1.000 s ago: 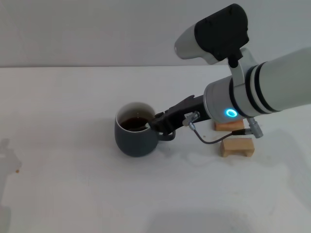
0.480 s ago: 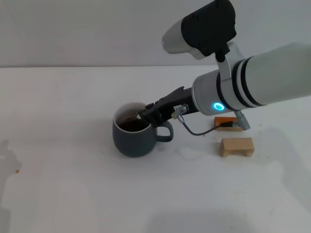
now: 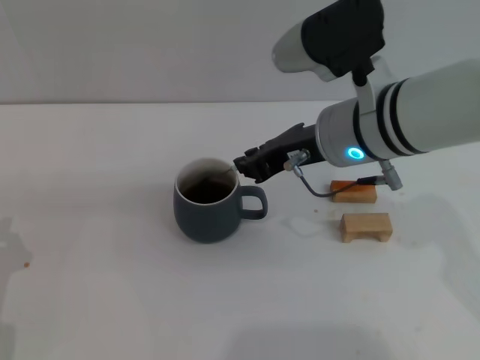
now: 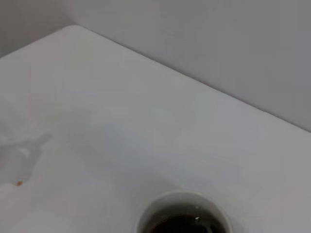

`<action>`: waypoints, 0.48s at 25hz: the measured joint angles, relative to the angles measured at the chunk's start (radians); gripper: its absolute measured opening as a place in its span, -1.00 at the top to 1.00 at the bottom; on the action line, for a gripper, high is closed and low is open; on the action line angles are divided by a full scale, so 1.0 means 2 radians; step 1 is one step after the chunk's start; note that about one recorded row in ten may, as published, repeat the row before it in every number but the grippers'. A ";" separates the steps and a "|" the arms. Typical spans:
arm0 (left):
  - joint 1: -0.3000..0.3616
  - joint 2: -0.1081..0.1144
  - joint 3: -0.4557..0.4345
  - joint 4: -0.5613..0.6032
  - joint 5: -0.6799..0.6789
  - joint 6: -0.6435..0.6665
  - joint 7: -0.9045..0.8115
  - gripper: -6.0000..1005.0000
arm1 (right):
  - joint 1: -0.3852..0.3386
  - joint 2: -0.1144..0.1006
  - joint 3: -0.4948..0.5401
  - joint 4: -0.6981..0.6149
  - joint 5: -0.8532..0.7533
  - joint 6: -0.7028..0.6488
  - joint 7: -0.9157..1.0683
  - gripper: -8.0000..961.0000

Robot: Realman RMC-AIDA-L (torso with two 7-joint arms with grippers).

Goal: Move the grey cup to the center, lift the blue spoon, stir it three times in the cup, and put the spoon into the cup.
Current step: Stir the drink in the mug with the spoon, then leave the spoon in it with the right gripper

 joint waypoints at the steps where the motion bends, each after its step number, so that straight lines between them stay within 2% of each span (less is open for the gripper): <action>1: 0.000 0.000 0.000 0.000 0.000 0.000 0.000 0.99 | 0.000 0.000 0.000 0.000 0.000 0.000 0.000 0.65; 12: -0.001 0.000 0.000 -0.002 0.000 0.000 0.000 0.99 | -0.008 0.003 -0.007 0.028 0.018 0.043 0.005 0.65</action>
